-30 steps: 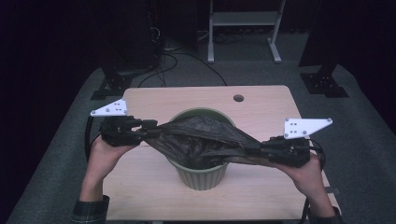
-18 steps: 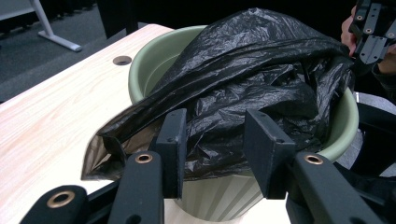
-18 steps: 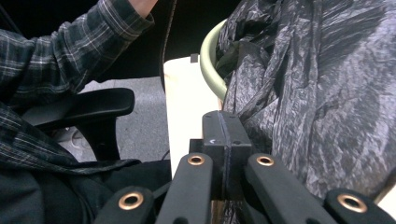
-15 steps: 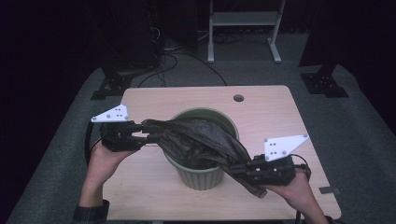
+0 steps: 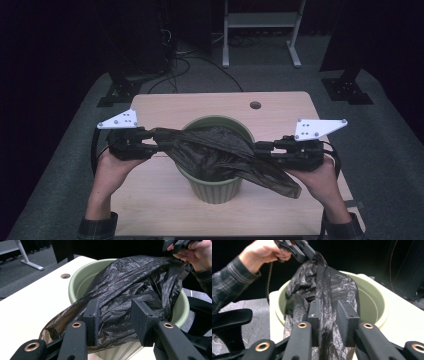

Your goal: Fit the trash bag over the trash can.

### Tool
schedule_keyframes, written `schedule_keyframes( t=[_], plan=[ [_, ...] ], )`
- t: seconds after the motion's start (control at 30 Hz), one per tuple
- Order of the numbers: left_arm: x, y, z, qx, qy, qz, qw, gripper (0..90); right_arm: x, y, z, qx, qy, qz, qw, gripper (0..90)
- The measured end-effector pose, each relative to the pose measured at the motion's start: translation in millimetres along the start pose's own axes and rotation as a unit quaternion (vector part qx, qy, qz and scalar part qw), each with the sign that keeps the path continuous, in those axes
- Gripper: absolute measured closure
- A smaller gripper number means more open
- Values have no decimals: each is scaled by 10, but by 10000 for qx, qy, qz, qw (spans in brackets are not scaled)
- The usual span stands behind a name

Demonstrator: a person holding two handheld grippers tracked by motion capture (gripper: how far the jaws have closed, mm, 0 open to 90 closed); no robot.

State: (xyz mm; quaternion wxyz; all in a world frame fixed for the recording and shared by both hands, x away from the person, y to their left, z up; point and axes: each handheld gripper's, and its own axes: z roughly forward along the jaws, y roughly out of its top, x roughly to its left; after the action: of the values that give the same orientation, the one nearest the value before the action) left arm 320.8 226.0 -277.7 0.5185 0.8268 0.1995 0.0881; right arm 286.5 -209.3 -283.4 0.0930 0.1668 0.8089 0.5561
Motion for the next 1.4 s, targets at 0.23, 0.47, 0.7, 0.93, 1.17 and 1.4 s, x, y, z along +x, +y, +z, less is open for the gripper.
schedule_keyframes(
  t=[0.23,0.47,0.7,0.93,1.17,1.4],
  plan=[
    [-29,52,-34,-41,20,52,10000,585,2,-53,33,123,20,12,9999,643],
    [-39,143,-10,-82,-8,117,9999,582,-40,-103,43,316,-194,60,9993,897],
    [-59,356,114,-168,-72,251,9995,563,-210,81,117,60,-191,139,9997,898],
    [-86,574,356,-202,-221,420,9987,547,-340,344,361,4,27,136,9999,899],
    [-137,733,655,-208,-387,560,9975,547,-324,430,530,15,257,48,9997,899],
    [-142,803,956,-149,-604,568,9964,553,-336,432,481,-110,319,31,9994,899]
  ],
)
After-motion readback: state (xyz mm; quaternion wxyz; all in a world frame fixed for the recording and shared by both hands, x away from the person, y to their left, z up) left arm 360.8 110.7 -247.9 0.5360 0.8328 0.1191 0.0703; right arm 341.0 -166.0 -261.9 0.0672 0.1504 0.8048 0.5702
